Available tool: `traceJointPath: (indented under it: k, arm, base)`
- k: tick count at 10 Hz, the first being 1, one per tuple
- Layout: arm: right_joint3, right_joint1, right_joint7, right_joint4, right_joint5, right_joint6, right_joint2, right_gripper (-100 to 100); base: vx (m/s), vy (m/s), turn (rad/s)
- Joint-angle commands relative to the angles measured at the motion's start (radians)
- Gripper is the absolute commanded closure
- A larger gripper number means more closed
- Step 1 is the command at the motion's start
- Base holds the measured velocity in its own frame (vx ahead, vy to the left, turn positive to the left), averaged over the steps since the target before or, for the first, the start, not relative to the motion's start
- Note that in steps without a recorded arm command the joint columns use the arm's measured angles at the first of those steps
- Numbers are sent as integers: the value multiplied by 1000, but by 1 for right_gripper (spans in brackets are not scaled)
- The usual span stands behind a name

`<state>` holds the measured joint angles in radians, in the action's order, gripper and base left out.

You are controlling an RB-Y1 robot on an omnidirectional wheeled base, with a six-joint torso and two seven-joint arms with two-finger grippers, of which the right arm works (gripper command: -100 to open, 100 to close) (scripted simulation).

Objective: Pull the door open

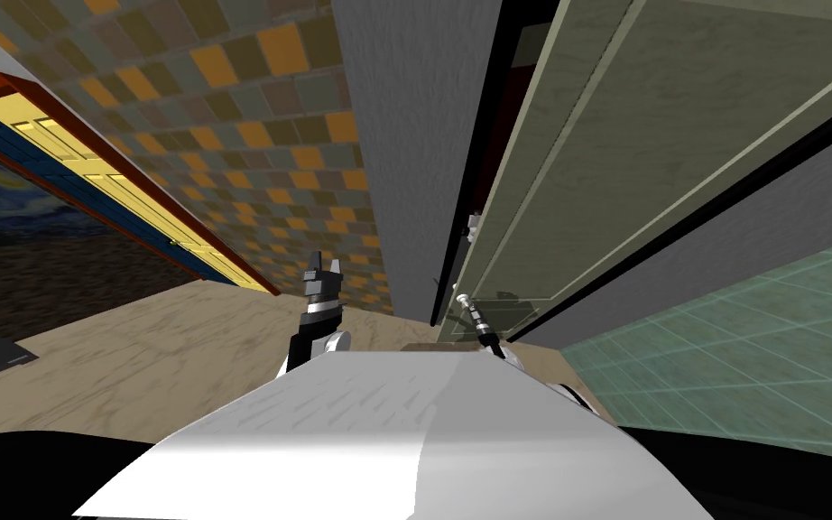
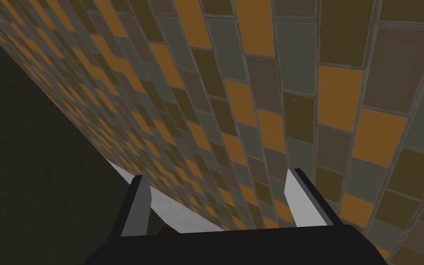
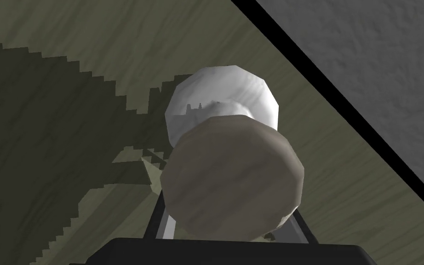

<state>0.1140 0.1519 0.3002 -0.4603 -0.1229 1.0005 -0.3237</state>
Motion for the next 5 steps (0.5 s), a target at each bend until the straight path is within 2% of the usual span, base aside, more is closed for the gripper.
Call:
traceJointPath:
  k: [1, 3, 5]
  arm:
    - [-19, -21, -50, -29, 10, -11, 21, 100]
    - [-26, -22, -98, -38, 24, -14, 21, 100]
    - [-26, -22, -98, -32, 24, -14, 21, 100]
  base:
    - [-42, -28, 46]
    - [-43, -24, 53]
    - [-10, -7, -1]
